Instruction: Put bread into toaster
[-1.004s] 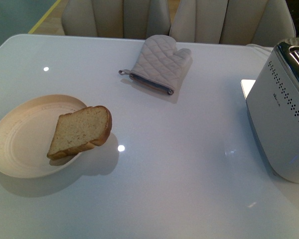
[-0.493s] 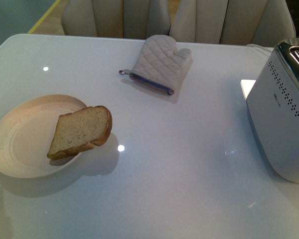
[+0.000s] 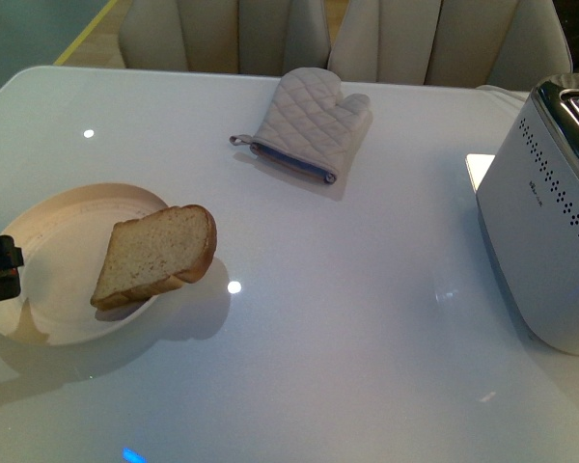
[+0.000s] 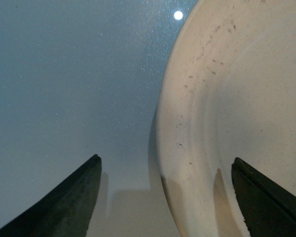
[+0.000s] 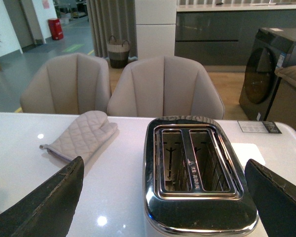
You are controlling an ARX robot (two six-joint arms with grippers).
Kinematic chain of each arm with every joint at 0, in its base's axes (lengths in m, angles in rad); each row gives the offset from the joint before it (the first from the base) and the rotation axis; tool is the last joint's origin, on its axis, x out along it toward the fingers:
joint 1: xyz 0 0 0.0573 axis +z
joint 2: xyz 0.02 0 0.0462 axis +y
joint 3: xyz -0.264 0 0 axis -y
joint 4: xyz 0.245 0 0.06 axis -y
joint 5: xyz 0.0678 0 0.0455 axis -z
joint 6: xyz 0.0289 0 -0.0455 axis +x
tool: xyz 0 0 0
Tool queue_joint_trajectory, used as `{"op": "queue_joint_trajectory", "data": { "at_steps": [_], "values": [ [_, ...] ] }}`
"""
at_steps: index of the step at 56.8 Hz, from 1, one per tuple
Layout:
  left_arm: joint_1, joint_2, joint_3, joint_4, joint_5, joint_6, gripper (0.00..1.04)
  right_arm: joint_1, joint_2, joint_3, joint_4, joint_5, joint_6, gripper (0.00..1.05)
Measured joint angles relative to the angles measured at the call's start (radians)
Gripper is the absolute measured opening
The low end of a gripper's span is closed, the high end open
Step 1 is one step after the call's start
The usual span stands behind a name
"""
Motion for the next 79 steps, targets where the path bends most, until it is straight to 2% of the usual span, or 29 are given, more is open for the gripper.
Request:
{"op": "queue_joint_trajectory", "data": {
  "at_steps": [12,20,26,29,37,55,66,79],
  "values": [
    [-0.034,0.052,0.007,0.005,-0.032,-0.029,0.46,0.000,0.000,0.000,0.000,0.000,0.000,0.96],
    [-0.076,0.050,0.008,0.013,-0.048,-0.059,0.16,0.000,0.000,0.000,0.000,0.000,0.000,0.96],
    [-0.117,0.031,0.008,-0.004,-0.033,-0.117,0.04,0.000,0.000,0.000,0.000,0.000,0.000,0.96],
    [-0.137,0.027,0.007,-0.018,-0.029,-0.139,0.04,0.000,0.000,0.000,0.000,0.000,0.000,0.96],
    [-0.255,0.005,0.005,-0.114,-0.024,-0.287,0.04,0.000,0.000,0.000,0.000,0.000,0.000,0.96],
    [-0.440,-0.002,0.008,-0.162,-0.044,-0.455,0.04,0.000,0.000,0.000,0.000,0.000,0.000,0.96],
    [-0.512,-0.002,0.023,-0.189,-0.053,-0.529,0.04,0.000,0.000,0.000,0.000,0.000,0.000,0.96],
    [-0.554,-0.002,0.032,-0.207,-0.058,-0.584,0.04,0.000,0.000,0.000,0.000,0.000,0.000,0.96]
  ]
}}
